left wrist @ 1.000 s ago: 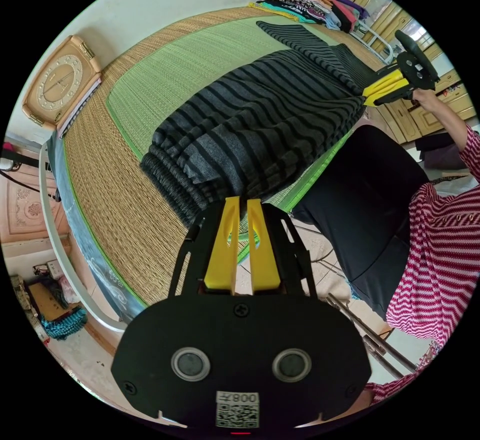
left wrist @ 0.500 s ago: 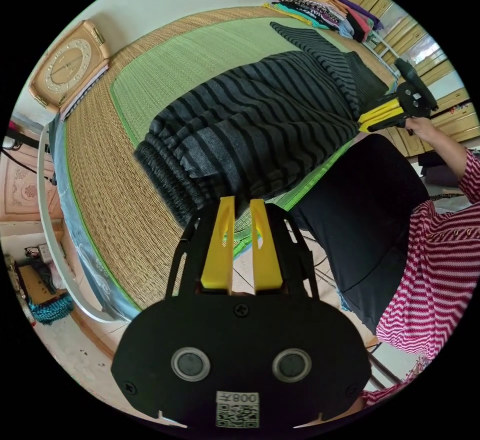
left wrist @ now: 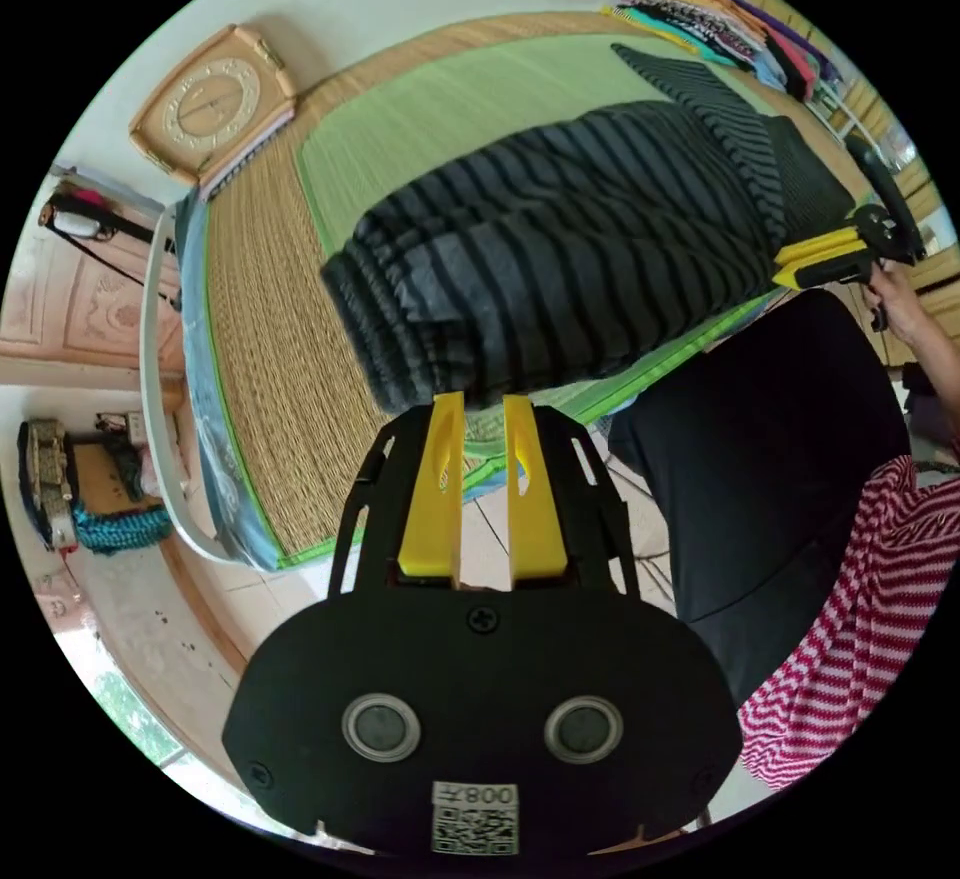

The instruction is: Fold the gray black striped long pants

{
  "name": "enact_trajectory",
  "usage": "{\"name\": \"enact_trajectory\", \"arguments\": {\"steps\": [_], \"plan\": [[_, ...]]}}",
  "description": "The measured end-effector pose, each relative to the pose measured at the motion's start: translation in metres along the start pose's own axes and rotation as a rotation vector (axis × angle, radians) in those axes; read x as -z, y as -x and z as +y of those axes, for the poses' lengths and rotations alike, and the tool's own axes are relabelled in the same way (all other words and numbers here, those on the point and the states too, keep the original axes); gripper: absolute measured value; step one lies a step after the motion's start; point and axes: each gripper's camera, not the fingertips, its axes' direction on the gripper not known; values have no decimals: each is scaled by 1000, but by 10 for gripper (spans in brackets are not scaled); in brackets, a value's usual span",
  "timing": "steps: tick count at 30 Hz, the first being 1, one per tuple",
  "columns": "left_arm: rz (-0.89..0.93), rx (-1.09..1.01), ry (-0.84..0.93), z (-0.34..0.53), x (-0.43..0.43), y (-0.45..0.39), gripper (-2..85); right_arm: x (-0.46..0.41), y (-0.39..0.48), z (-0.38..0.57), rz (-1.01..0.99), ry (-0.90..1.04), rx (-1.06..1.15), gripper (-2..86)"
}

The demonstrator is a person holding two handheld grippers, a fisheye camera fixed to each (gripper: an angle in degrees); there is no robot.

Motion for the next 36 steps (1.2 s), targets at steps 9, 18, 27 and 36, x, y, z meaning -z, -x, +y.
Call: {"name": "enact_trajectory", "arguments": {"steps": [9, 18, 27, 36], "plan": [[334, 217, -261, -9, 4, 63, 42, 40, -30, 25, -55, -44, -27, 52], [764, -98, -317, -190, -47, -14, 79, 96, -71, 71, -317, -165, -165, 69], [801, -156, -67, -340, -120, -47, 64, 180, -137, 134, -332, -321, -372, 74], [860, -264, -204, -370, -114, -49, 32, 259, -187, 111, -186, -369, -392, 104]]}}
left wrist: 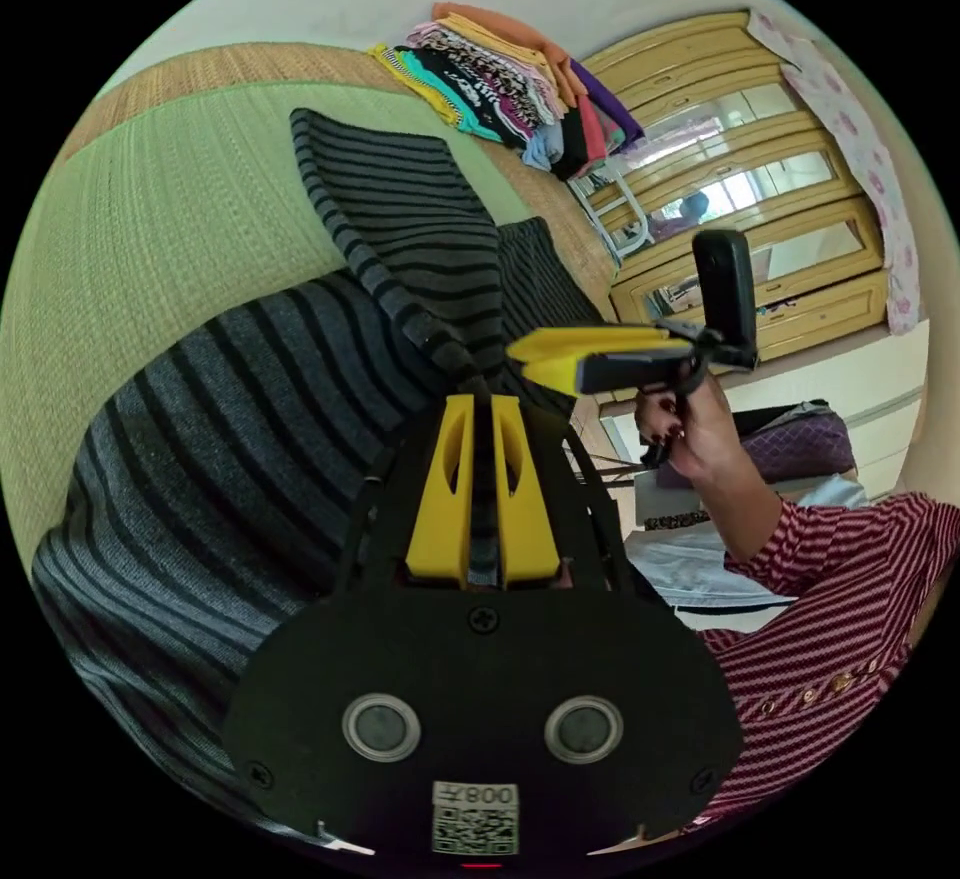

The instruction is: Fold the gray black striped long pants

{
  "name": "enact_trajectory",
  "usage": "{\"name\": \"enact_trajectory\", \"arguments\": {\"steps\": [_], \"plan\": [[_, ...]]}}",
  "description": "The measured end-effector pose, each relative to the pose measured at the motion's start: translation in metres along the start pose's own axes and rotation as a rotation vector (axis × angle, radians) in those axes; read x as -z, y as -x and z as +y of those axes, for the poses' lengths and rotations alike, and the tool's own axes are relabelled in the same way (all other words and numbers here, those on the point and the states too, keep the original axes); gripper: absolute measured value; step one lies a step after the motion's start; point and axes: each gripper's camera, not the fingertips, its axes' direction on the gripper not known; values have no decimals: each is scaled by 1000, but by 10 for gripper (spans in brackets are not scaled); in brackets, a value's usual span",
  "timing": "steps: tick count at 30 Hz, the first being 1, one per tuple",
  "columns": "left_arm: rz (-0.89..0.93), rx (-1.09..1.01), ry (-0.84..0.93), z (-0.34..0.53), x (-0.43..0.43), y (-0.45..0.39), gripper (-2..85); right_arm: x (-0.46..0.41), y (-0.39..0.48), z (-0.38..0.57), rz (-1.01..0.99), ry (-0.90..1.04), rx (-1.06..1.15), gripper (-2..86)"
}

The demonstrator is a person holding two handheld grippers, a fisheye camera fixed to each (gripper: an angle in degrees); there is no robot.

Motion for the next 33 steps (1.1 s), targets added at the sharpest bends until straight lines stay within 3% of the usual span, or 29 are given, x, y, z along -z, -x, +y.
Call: {"name": "enact_trajectory", "arguments": {"steps": [8, 13, 16, 26, 30, 33], "plan": [[-125, -212, 70, -36, -28, -17, 31, 13, 26, -41, 229, 141, 63, 112], [-200, -291, 118, -55, -43, -17, 34, 8, 35, -34, 443, 242, 102, 47], [-152, -296, 98, -64, -37, -4, 37, 25, 29, -20, 462, 207, 84, 35], [347, 292, -272, -132, -26, 155, 109, 114, -5, 65, 344, -83, -42, 27], [303, 370, -233, -167, -49, 179, 110, 133, -25, 89, 313, -138, -90, 27], [260, 413, -188, -191, -69, 189, 61, 145, -37, 100, 296, -168, -99, 27]]}}
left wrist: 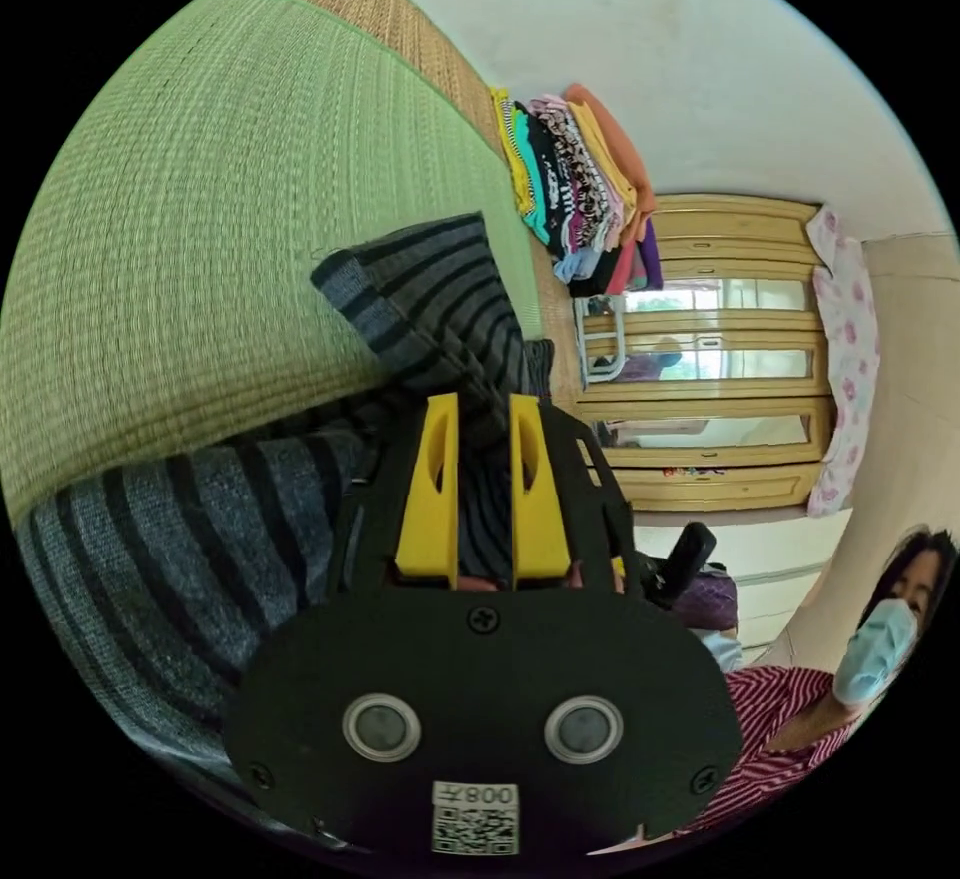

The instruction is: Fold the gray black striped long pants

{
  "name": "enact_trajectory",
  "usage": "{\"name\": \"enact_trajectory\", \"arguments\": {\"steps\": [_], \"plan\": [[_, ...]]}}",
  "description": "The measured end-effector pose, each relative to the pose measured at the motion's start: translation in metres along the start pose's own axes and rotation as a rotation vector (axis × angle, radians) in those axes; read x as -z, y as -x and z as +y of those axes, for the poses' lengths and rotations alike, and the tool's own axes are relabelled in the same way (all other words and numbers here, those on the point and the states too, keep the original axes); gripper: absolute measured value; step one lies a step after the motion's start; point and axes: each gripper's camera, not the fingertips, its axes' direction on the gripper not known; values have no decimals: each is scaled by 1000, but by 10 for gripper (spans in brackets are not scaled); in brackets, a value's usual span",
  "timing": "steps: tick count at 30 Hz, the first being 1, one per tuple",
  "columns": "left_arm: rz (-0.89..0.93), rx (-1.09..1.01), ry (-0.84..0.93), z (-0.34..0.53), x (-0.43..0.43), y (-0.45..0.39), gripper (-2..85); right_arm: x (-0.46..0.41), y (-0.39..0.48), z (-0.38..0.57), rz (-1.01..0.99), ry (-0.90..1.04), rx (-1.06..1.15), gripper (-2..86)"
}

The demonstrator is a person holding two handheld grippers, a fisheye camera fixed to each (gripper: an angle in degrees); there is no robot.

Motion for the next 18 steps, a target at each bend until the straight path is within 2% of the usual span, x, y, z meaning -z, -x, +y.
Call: {"name": "enact_trajectory", "arguments": {"steps": [3, 9, 14, 18], "plan": [[-22, -37, 5, -18, -15, -8, 27, 10, -16, 6, -20, -31, -19, 27], [62, -324, 36, -45, -57, -84, 11, 33, -66, 30, -99, -114, -129, 25], [-7, -559, 230, -54, -147, -142, 8, 46, -114, 52, -189, -147, -247, 22], [-50, -603, 324, -54, -209, -151, 7, 49, -151, 73, -251, -132, -345, 14]]}}
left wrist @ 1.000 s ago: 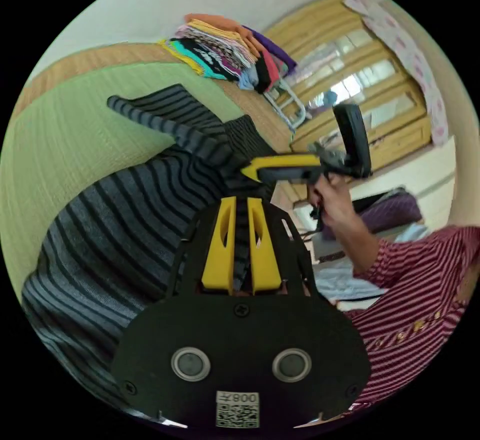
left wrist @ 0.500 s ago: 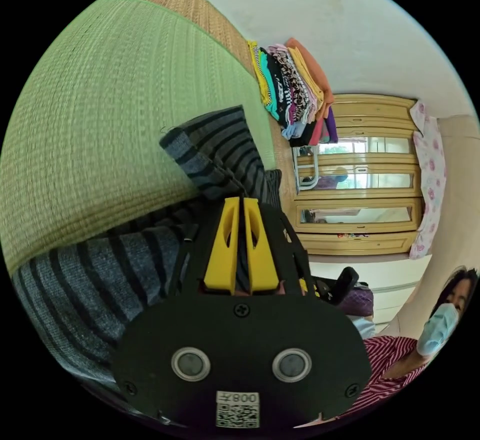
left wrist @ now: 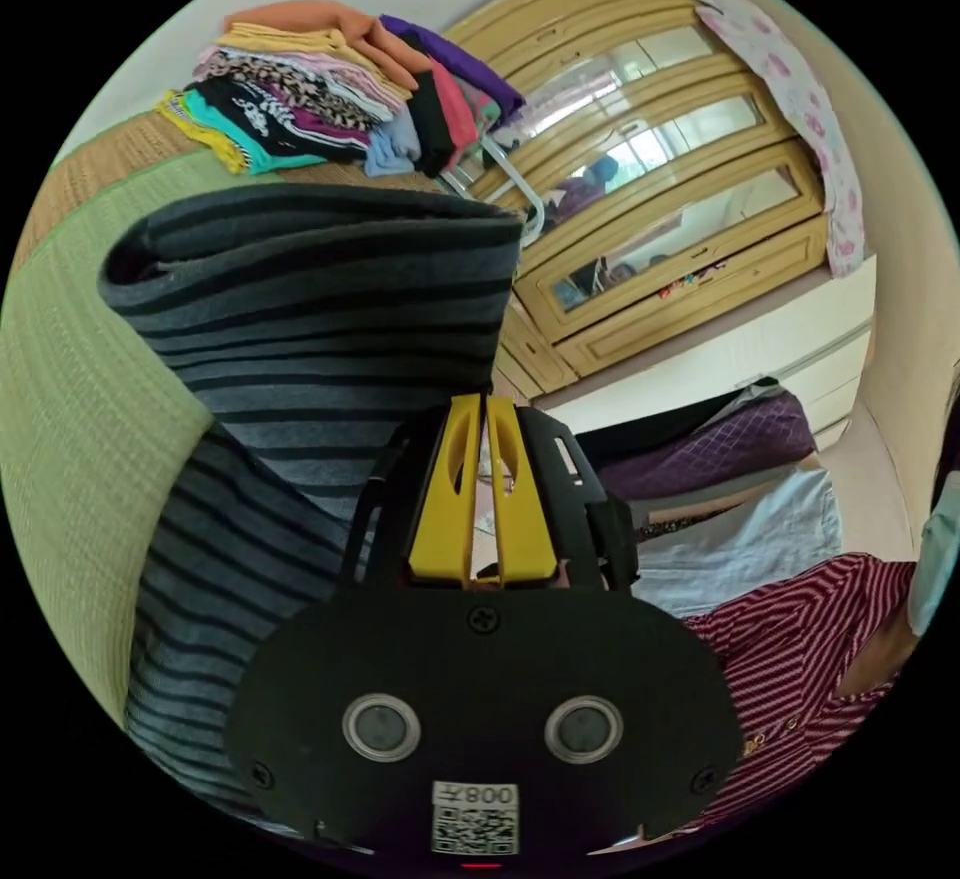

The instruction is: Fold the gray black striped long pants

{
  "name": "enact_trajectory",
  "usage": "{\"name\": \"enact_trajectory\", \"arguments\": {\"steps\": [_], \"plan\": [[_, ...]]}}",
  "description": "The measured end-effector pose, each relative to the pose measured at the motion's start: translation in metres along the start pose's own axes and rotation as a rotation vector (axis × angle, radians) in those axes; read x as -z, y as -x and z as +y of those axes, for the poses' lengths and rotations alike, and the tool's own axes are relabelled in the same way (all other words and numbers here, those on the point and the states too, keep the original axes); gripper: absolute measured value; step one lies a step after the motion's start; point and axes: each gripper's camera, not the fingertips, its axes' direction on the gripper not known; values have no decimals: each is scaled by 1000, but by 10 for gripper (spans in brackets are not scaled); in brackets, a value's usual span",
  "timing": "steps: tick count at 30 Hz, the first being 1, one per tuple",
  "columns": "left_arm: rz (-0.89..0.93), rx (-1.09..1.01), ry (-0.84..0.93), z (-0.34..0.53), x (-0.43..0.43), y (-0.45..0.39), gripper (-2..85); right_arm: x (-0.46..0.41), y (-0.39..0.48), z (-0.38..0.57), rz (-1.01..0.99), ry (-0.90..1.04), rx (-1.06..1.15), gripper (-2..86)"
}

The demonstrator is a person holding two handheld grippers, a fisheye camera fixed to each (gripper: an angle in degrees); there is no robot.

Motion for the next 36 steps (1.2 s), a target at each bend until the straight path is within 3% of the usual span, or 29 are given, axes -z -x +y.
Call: {"name": "enact_trajectory", "arguments": {"steps": [5, 12, 17, 20, 29, 36], "plan": [[-30, -38, 103, -22, -67, 4, 7, 36, -42, 10, -55, -52, -93, 25], [-40, -84, 163, -43, -116, 6, 3, 139, -125, -28, -248, -374, -171, 133], [-68, -112, 297, -59, -166, 9, 7, 158, -183, -64, -324, -401, -306, 125], [-104, -127, 264, -64, -168, 15, 19, 163, -204, -68, -371, -402, -364, 100], [-344, 4, 87, -112, -118, 83, 88, 198, -202, -71, -157, -402, -360, 97], [-312, 132, 114, -144, -127, 130, 102, 207, -197, -84, -35, -374, -365, 98]]}}
